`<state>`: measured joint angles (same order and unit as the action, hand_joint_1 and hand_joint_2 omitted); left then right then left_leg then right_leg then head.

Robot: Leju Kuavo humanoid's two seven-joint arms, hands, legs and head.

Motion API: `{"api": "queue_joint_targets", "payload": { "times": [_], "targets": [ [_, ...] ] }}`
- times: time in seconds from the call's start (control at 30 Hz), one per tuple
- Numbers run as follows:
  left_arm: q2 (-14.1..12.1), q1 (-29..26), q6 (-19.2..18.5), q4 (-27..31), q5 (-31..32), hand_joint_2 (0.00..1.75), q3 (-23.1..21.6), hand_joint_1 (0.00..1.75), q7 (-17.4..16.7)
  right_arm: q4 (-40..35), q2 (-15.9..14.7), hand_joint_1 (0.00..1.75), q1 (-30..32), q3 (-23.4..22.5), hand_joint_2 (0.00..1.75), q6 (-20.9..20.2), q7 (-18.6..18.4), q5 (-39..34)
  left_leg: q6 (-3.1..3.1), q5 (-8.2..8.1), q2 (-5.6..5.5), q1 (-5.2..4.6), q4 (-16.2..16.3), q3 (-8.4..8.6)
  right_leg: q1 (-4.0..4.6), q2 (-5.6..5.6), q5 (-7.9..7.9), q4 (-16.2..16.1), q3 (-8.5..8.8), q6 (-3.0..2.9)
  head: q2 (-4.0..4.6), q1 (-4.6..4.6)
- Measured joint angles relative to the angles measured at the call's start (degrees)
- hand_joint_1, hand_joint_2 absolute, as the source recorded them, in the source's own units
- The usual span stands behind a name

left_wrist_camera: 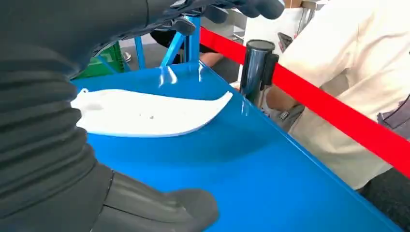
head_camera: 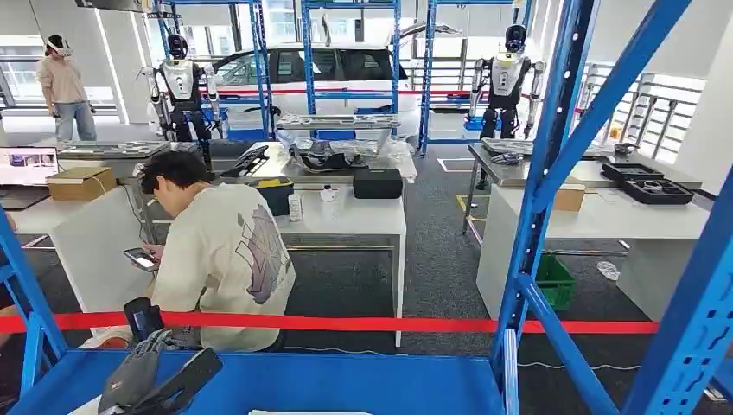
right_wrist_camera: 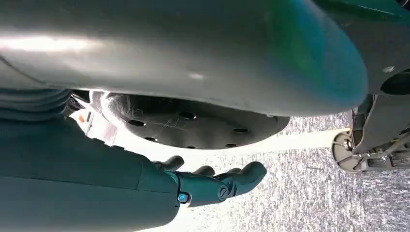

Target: Take the parts from the cabinet and place them on the table.

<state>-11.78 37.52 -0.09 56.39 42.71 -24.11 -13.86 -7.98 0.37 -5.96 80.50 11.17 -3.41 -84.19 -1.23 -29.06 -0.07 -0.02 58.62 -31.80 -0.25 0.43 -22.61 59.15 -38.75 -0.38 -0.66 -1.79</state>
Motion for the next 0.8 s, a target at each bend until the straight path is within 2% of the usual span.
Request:
{"api": "queue_joint_targets", "payload": {
  "times": [0.2,0.33,0.47,0.8],
  "targets": [
    [1.9,1.4,-0.6,-0.8,3.8,1.75,-0.1,0.00,-3.9,0.0,0.0,0.00,-0.1,-0.7,0.00,0.0,-0.5,-0.3,0.00,0.00,-0.01,0.00,0.0,-0.01,0.00,-0.01,0.01,0.0,0.02,0.01,0.00,0.00],
    [2.6,1.4,0.7,-0.9,7.2,1.75,-0.1,0.00,-6.2,0.0,0.0,0.00,-0.1,-0.7,0.00,0.0,-0.3,-0.4,0.02,-0.01,0.00,-0.01,0.0,-0.10,0.00,0.01,0.00,0.0,0.02,0.01,0.00,0.00],
    [2.8,0.1,2.7,-0.7,9.3,1.75,0.4,0.00,-6.9,0.0,0.0,0.00,-0.1,-0.7,0.00,0.0,-0.3,-0.6,0.02,-0.01,-0.01,-0.01,0.0,-0.14,-0.01,-0.01,0.00,0.0,0.01,0.01,0.00,0.00],
    [4.0,-4.9,4.8,2.0,14.7,1.75,3.1,0.00,-8.1,0.0,0.0,0.00,-0.1,-0.7,0.00,0.0,-0.2,-1.7,0.06,-0.04,-0.01,0.00,0.0,-0.27,-0.01,-0.02,-0.05,0.0,0.02,0.06,0.00,0.00]
  ]
}}
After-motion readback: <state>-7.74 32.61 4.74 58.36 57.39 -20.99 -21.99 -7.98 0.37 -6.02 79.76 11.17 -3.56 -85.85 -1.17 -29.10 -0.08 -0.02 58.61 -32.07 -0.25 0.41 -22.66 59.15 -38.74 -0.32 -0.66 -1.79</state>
